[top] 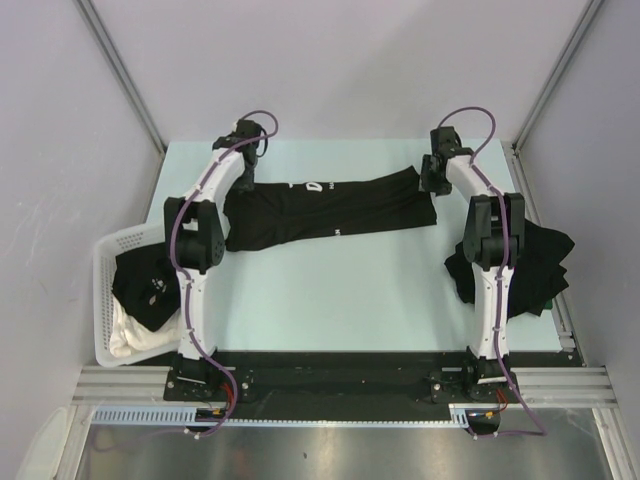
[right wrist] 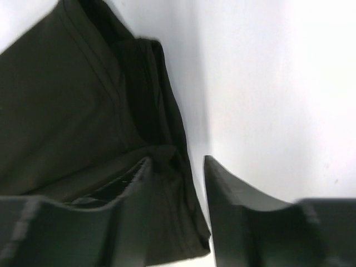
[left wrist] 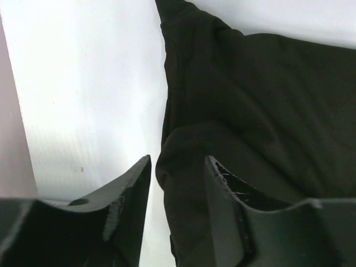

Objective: Fold and stack the t-shirts
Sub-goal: Fold the tshirt

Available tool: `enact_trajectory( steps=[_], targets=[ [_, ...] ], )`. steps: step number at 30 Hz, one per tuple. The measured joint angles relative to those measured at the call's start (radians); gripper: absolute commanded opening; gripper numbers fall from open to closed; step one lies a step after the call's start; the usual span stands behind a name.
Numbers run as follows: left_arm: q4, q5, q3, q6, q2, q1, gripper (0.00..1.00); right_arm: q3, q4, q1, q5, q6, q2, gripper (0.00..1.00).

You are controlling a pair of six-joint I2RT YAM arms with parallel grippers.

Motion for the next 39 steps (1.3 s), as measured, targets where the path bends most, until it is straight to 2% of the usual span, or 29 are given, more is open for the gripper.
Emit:
enact_trajectory(
  steps=[3,4,5,15,23,28,33,39],
  targets=[
    [0.014,0.0,-0.011,0.0,0.0,0.0,0.51,0.029,0.002,0.002,0.008,-0.001,0.024,0.53],
    [0.019,-0.001,-0.015,0.0,0.0,0.0,0.51,0.029,0.0,0.004,0.013,-0.001,0.026,0.63],
    [0.023,-0.001,-0.019,0.0,0.0,0.0,0.51,0.029,-0.001,0.006,0.018,-0.001,0.026,0.99],
    [0.035,-0.001,-0.083,0.0,-0.056,0.0,0.46,-0.022,0.032,0.032,0.062,-0.003,-0.047,1.0],
    [0.053,0.049,-0.157,0.0,-0.218,0.0,0.41,-0.097,0.088,0.092,0.14,-0.025,-0.232,1.0],
    [0.153,0.204,-0.357,-0.029,-0.41,0.001,0.5,-0.177,0.145,0.145,0.19,-0.02,-0.367,1.0],
    [0.294,0.401,-0.607,-0.097,-0.632,0.001,0.46,-0.195,0.142,0.16,0.243,0.0,-0.398,1.0],
    [0.53,0.654,-0.815,-0.23,-0.846,0.0,0.46,-0.354,0.154,0.224,0.346,-0.045,-0.489,1.0]
  ],
)
